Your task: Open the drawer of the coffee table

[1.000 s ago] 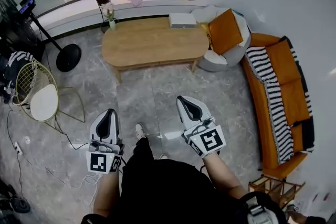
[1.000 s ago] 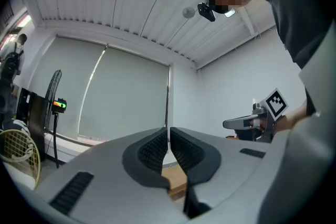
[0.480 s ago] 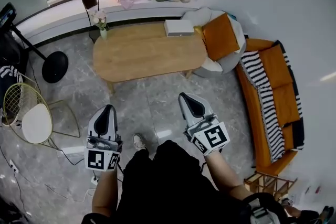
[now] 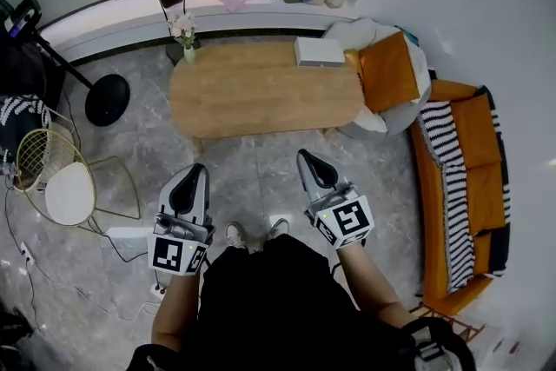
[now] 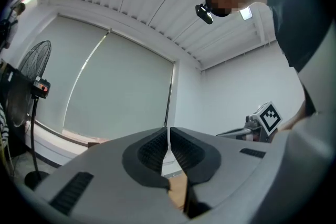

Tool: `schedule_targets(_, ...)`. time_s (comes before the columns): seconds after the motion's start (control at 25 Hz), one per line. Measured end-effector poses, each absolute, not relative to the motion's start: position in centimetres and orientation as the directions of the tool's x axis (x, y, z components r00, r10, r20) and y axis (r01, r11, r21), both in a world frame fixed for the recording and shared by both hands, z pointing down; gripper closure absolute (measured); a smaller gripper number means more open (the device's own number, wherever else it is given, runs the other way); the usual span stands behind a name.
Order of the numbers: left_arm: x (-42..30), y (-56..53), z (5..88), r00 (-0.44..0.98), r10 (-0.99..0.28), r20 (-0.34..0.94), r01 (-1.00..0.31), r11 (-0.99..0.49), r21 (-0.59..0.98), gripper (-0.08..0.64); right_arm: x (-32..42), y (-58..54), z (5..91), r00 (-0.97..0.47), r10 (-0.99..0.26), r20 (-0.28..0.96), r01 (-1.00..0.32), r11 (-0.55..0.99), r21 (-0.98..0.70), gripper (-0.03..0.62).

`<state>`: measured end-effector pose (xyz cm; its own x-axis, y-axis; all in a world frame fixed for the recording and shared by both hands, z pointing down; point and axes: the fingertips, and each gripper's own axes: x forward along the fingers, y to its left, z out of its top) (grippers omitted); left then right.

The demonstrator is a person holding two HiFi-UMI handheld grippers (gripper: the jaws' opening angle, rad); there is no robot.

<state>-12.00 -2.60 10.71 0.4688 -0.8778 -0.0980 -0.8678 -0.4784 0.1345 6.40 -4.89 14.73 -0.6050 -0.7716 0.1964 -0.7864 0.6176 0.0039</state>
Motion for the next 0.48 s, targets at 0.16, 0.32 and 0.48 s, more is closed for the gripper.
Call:
schedule_targets(0.16,-10.8,-4.2,11.4,0.424,-0.903,-0.075,-0.894,-0.43,0.123,0.541,6.5,-7.2,17.5,-0.654,-0.717,0.241,-0.733,0.68,0.034,0.592)
schedule_targets(0.32,-10.3,-6.3,14.7,0.399,-0.917,-0.018,-0.91,-0.399,0.115,0.541,6.2,-9.1,22.1,-0.687,-0.664,0.294,-0.697,0.717,-0.007,0.592)
schedule_targets(0.48,-10.5,-9.2,18.3,0.381,-0.924,-0.041,-0.917,-0.383,0.111,0.541,5.4,-11.6,27.5,-0.699,-0.635,0.328,-0.681,0.732,-0.033,0.592)
